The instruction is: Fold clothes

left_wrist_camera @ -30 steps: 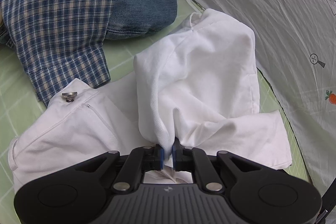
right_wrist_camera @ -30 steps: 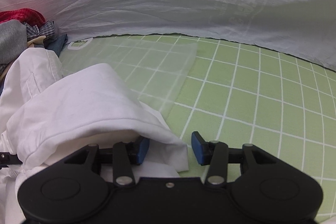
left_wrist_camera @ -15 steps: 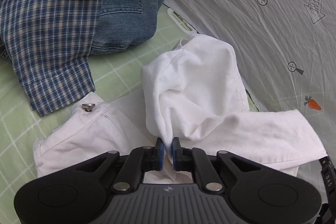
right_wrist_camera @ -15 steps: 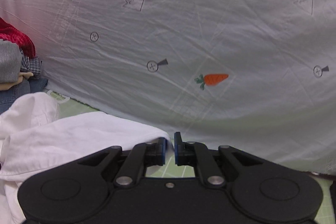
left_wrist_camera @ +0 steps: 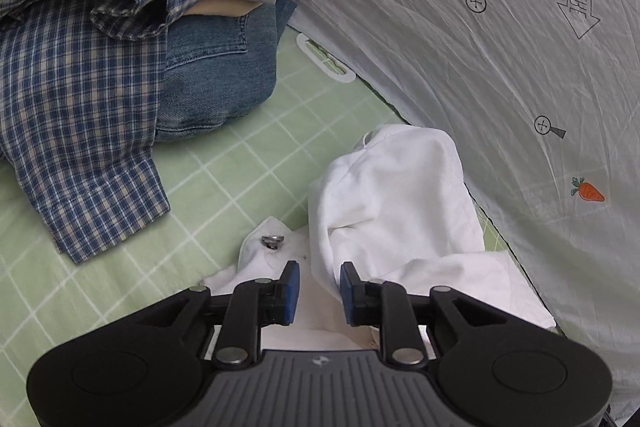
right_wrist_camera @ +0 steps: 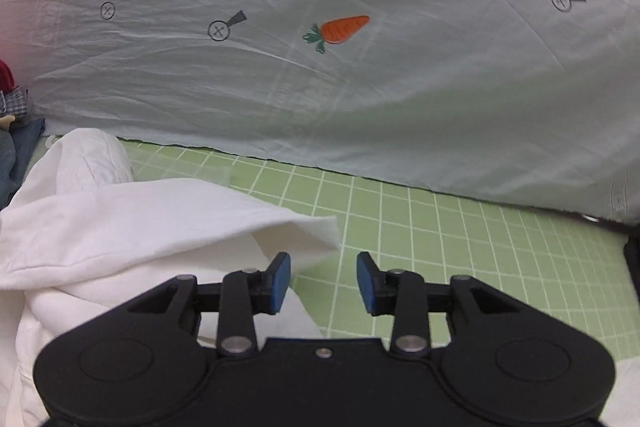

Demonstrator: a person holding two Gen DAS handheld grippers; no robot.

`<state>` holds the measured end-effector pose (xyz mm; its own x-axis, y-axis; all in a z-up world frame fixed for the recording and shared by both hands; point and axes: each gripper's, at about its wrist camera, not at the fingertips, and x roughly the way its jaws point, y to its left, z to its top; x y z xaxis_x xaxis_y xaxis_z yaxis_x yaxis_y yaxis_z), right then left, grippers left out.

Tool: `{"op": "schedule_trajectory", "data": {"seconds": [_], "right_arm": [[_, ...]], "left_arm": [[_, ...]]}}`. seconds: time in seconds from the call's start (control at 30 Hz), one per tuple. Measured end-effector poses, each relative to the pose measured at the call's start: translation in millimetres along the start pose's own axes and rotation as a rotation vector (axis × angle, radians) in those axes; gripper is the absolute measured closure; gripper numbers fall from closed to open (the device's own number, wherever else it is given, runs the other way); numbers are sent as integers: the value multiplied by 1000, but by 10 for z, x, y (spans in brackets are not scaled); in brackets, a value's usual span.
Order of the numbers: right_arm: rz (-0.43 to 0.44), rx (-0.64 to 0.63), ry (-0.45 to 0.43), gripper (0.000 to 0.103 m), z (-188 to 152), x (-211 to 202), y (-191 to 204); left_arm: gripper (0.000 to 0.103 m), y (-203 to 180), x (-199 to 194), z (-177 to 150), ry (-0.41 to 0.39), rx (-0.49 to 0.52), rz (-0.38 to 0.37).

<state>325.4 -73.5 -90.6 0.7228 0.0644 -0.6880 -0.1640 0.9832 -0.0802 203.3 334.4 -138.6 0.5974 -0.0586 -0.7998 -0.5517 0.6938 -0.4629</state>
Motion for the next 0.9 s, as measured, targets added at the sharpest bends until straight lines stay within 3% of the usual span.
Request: {"op": "schedule_trajectory", "data": {"seconds": [0.07, 0.2, 0.33, 0.43, 0.53, 0.6, 0.7, 0.8, 0.9], "right_arm": [[-5, 84, 31, 59, -77, 39, -188], [67, 306, 79, 40, -165, 186, -487], [205, 594, 116, 37, -220, 419, -734], [276, 789, 143, 37, -221, 637, -868], [317, 932, 138, 37, -147, 818, -991], [316, 901, 156, 32, -18, 963, -990], [341, 772, 256, 29, 161, 1289, -880], [411, 700, 352, 29, 206, 1578, -733], [484, 653, 422, 28, 194, 1730, -572]], "left_arm": [[69, -35, -1, 78, -19, 22, 5], [44, -102, 96, 284, -41, 66, 17], [36, -202, 326, 542, -12, 93, -18], [35, -378, 506, 726, 1, 118, -49], [25, -582, 702, 862, 26, 167, -81], [24, -672, 849, 884, 56, 184, -81], [23, -807, 1070, 918, 101, 211, -81], [16, -942, 1292, 951, 147, 237, -81], [16, -1069, 1494, 965, 194, 268, -81]]}}
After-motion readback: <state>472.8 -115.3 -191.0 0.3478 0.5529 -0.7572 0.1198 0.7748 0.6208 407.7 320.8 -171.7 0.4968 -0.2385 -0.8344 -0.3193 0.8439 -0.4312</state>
